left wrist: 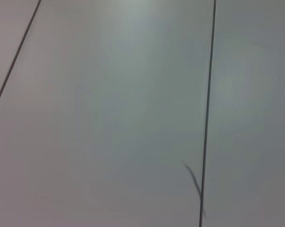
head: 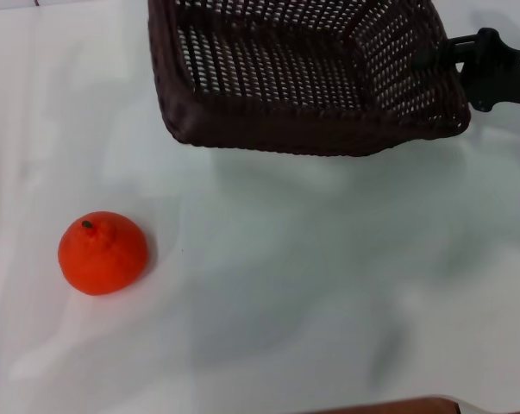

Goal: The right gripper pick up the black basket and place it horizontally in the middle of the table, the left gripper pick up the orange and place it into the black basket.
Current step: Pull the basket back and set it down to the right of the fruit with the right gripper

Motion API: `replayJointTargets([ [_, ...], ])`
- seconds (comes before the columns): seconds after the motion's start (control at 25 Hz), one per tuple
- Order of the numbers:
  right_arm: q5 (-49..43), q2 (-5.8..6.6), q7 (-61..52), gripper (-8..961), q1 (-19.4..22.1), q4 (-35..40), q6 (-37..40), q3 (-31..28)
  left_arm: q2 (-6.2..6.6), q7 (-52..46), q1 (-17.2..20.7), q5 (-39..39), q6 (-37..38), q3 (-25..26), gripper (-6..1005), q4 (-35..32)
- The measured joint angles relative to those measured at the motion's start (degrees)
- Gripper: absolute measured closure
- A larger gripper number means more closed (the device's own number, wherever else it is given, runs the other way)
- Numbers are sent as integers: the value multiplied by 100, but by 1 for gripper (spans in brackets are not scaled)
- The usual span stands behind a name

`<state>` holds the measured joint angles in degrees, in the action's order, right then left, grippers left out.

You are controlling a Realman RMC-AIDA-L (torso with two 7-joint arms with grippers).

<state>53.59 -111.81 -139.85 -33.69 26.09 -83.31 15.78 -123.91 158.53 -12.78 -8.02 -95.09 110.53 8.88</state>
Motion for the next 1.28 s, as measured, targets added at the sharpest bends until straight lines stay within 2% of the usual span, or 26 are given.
replayJointTargets([
  [0.16,-2,-19,-109,749,-15,-15,1,105,-1,-1,-20,2,18,9,65,9],
  [0.44,9,-195,-125,750,14,-29,53,117,-1,0,-43,13,33,17,65,9],
  [0.68,35,-252,-135,687,86,-148,121,56,6,1,-42,13,43,22,64,8],
  [1.0,81,-312,-136,343,197,-174,146,-96,8,0,-26,11,99,81,63,8],
  [1.28,408,-345,-33,343,419,-145,87,-103,58,-27,37,-50,99,-49,64,1],
])
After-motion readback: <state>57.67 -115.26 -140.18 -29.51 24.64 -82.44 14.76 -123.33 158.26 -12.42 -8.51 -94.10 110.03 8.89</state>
